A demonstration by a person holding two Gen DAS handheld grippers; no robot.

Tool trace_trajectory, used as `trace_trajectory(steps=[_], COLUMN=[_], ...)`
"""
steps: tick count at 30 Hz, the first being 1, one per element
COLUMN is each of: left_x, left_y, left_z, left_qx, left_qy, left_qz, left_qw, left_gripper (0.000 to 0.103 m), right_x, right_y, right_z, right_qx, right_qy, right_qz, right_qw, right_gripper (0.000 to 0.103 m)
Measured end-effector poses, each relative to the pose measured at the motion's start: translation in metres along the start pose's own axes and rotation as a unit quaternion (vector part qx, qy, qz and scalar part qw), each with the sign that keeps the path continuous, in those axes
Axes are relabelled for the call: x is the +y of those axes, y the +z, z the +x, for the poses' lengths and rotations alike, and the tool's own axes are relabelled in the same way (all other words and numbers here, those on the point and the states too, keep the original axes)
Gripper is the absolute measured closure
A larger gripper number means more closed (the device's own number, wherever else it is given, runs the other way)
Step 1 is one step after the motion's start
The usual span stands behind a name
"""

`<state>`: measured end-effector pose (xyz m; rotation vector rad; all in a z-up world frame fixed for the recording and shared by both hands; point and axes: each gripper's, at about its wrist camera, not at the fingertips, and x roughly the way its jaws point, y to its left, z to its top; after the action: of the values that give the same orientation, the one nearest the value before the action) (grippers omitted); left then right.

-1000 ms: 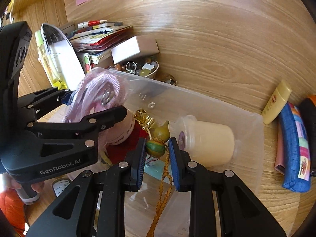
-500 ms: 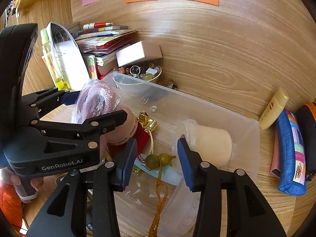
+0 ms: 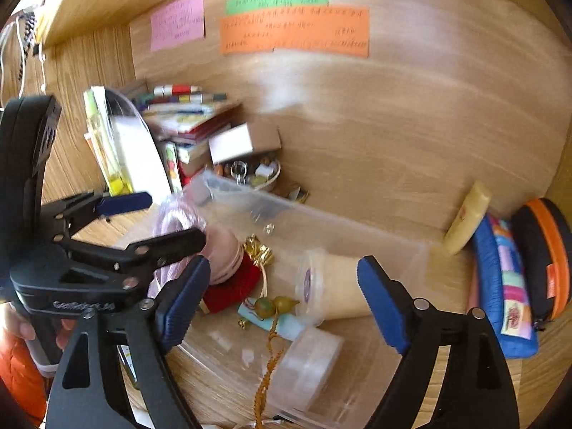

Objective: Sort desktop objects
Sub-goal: 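Withdraw both open tools from the box toward the table items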

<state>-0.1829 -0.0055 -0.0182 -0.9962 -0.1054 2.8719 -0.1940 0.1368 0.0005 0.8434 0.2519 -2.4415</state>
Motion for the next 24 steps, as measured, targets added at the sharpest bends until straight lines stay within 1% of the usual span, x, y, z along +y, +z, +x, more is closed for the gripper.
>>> trace_trajectory(steps=[5, 10, 15, 17, 20, 24], left_x=[-0.001, 0.0, 0.002, 0.006, 0.014, 0.027], left_y=[-0.006, -0.018, -0.035, -0.043, -0.058, -0.076], left_z=[-0.029, -0.046, -0.056, -0.058, -0.059, -0.06], left_qx=[-0.021, -0.024, -0.018, -0.012, 0.002, 0.021], left_qy=[0.023, 0.03, 0.039, 0.035, 0.031, 0.044], left_qz=[0.018, 0.017, 0.018, 0.005, -0.01, -0.02], left_qw=[0.9994, 0.9991, 0.9989, 0.9993, 0.9995, 0.9986], left_gripper=[0.005, 0.004, 0.004, 0.004, 0.004, 0.003], right_x=[-0.001, 0.005, 0.011, 0.014, 0.015, 0.011], right_y=[0.003, -0.006, -0.021, -0.028, -0.036, -0.045], right_z=[-0.012, -0.032, -0.055, -0.065, -0.08, -0.096], right_qx=[-0.005, -0.01, -0.017, -0.021, -0.031, -0.038], right_qy=[-0.018, -0.036, -0.049, -0.059, -0.075, -0.09], right_qz=[-0.004, -0.014, -0.016, -0.016, -0.016, -0.014], right_qw=[1.0, 0.999, 0.998, 0.998, 0.997, 0.995], right_gripper=[0.02, 0.019, 0.016, 0.007, 0.006, 0.006])
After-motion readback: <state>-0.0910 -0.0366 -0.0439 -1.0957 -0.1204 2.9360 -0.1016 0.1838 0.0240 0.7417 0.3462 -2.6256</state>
